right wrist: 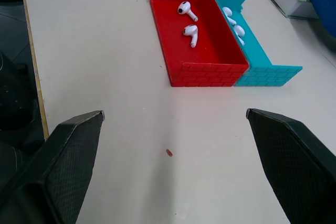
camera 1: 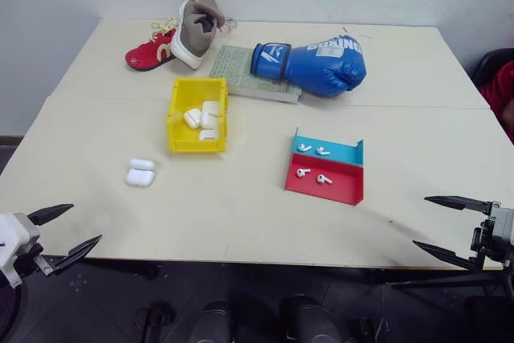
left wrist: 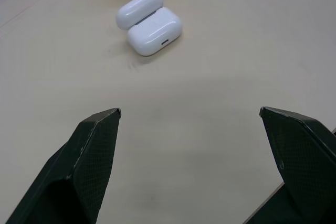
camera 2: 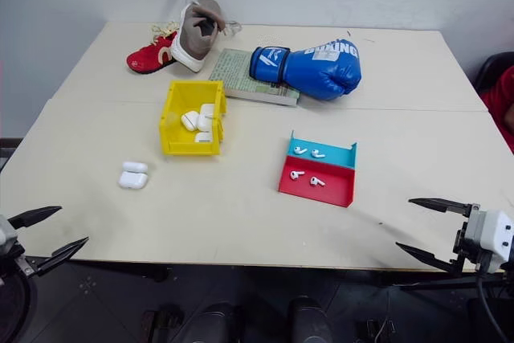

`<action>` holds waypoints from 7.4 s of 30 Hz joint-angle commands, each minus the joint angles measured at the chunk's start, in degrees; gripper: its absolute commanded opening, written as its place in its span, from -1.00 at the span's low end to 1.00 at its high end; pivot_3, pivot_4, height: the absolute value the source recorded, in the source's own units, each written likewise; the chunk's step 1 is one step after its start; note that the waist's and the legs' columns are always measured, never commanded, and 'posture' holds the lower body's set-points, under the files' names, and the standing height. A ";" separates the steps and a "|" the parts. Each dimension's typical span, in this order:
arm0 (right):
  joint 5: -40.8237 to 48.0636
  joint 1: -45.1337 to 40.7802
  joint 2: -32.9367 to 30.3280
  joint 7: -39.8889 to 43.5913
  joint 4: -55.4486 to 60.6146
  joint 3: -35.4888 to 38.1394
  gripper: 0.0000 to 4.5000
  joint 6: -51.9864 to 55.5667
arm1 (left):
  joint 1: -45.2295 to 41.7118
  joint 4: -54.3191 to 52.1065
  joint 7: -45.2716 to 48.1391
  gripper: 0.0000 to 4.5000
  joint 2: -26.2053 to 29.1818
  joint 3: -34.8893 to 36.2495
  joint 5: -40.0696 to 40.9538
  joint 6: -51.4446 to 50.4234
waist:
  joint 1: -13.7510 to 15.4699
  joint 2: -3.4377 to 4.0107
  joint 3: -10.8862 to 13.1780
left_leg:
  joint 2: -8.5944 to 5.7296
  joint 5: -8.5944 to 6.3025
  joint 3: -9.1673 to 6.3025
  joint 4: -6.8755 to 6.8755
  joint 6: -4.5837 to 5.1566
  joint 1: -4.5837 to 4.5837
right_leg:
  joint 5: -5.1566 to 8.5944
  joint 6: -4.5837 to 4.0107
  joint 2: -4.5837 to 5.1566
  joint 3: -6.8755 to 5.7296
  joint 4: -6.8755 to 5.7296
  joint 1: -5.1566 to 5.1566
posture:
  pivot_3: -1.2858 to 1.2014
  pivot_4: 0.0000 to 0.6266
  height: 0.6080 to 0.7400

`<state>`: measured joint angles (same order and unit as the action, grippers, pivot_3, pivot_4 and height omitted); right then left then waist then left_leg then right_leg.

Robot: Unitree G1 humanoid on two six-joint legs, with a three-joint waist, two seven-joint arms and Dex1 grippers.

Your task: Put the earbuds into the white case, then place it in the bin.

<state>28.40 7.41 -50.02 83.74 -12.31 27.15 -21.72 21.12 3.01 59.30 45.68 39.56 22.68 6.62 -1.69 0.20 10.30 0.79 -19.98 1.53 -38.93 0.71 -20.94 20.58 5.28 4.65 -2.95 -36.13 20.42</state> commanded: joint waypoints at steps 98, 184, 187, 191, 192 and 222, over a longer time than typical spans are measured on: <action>10.43 -7.76 19.23 1.36 11.72 -13.18 1.00 -5.39 | -53.49 -9.45 -60.57 0.24 -5.14 -28.42 12.10 -99.12 | 1.72 0.03 -0.18 | -0.18 0.09 -0.37 -0.28 -0.23 -0.07 | 0.01 -0.02 -0.13 0.08 -0.96 0.16 | 0.03 -0.52 1.00; -13.85 -48.44 -2.92 -34.02 26.45 -51.04 0.10 77.89 | -29.25 -12.65 13.55 0.24 -27.43 -43.00 11.74 2.07 | 1.52 0.16 -0.14 | -0.15 0.05 -0.46 -0.26 -0.10 -0.50 | -0.05 0.09 -0.10 -0.13 -0.31 0.27 | 0.03 -0.52 1.00; -15.21 -48.77 -1.76 -33.45 24.75 -51.53 0.10 77.17 | -29.01 -12.51 13.77 0.24 -27.33 -43.03 11.79 2.38 | 1.50 0.16 -0.14 | -0.15 0.05 -0.46 -0.26 -0.10 -0.50 | -0.05 0.09 -0.10 -0.13 -0.31 0.27 | 0.03 -0.52 1.00; -16.86 -49.22 -1.13 -32.16 23.98 -52.15 0.10 76.81 | -28.74 -12.46 14.14 0.24 -26.85 -42.58 12.15 2.52 | 1.47 0.16 -0.14 | -0.15 0.05 -0.46 -0.25 -0.10 -0.50 | -0.05 0.09 -0.11 -0.13 -0.32 0.27 | 0.03 -0.52 1.00; -17.22 -49.29 -1.02 -31.88 23.84 -52.22 0.10 76.74 | -28.68 -12.43 14.18 0.24 -26.72 -42.47 12.19 2.55 | 1.46 0.16 -0.14 | -0.15 0.05 -0.46 -0.25 -0.10 -0.50 | -0.05 0.09 -0.11 -0.13 -0.32 0.27 | 0.03 -0.52 1.00; -20.53 -47.02 -1.59 -26.23 22.68 -50.90 -0.70 71.83 | -30.51 -14.42 11.53 0.24 -26.28 -43.03 12.04 0.49 | 1.47 0.16 -0.14 | -0.15 0.05 -0.47 -0.25 -0.10 -0.50 | -0.05 0.09 -0.10 -0.13 -0.28 0.27 | 0.03 -0.52 1.00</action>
<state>8.39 -39.91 -51.29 57.11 10.51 -25.26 51.02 -8.79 -8.79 71.39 18.97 -3.31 34.59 7.30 -0.22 0.36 10.17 0.64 -19.92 1.06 -39.18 0.61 -21.44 20.53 5.37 4.54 -3.09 -36.42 20.68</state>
